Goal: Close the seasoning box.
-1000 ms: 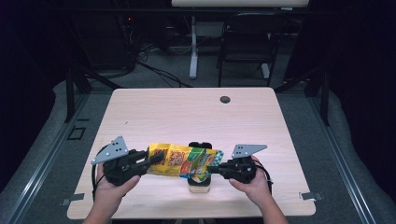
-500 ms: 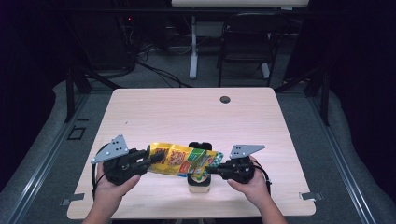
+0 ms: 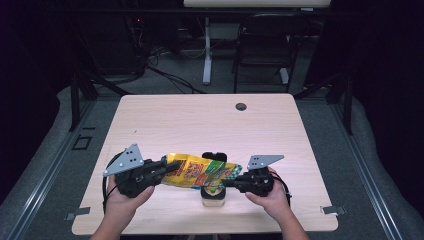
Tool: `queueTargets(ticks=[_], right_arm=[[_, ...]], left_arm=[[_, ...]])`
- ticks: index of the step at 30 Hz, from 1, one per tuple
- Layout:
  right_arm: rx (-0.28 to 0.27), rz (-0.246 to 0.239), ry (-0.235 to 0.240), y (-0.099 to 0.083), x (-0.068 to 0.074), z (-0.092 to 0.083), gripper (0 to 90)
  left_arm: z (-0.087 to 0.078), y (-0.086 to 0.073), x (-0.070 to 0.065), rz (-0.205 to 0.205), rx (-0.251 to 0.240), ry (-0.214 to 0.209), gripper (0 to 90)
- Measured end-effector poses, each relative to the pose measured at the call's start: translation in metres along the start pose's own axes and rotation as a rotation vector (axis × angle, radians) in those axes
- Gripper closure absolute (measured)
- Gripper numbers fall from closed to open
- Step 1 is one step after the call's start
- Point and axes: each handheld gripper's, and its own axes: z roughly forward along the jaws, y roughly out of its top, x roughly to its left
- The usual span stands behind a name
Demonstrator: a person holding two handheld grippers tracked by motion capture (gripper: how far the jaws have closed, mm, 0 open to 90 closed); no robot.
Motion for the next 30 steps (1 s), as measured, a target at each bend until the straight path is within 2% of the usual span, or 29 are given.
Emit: queueTargets(ticks=[10,15,19,21,24,26,29,30], right_arm=[[-0.018,-0.047,0.034,0.001,0.000,-0.005,90.0],[-0.012,-0.070,0.010,0.001,0.001,-0.006,90.0],[-0.032,-0.060,-0.006,0.003,0.003,-0.007,90.0],[-0.028,-0.064,-0.009,0.004,0.003,-0.007,90.0],[0.025,-0.076,-0.040,0.002,0.004,-0.002,90.0],[0.051,-0.067,-0.052,0.000,0.003,0.003,90.0],[0.049,-0.051,-0.051,-0.002,0.002,0.007,90.0],[0.061,-0.063,-0.058,-0.002,0.003,0.008,90.0]], left_arm=[[-0.001,0.007,0.000,0.008,-0.004,-0.013,87.8],[0.000,0.008,-0.001,0.014,-0.003,-0.015,87.8],[-0.001,0.010,-0.003,0.015,-0.026,-0.013,87.7],[0.001,0.011,-0.003,0.014,-0.014,-0.015,87.7],[0.006,0.010,-0.005,0.024,0.007,-0.011,87.3],[0.008,0.008,-0.006,0.014,0.001,-0.010,87.0],[0.009,0.009,-0.006,0.011,-0.004,-0.014,86.3],[0.009,0.009,-0.007,0.010,-0.008,-0.019,86.3]])
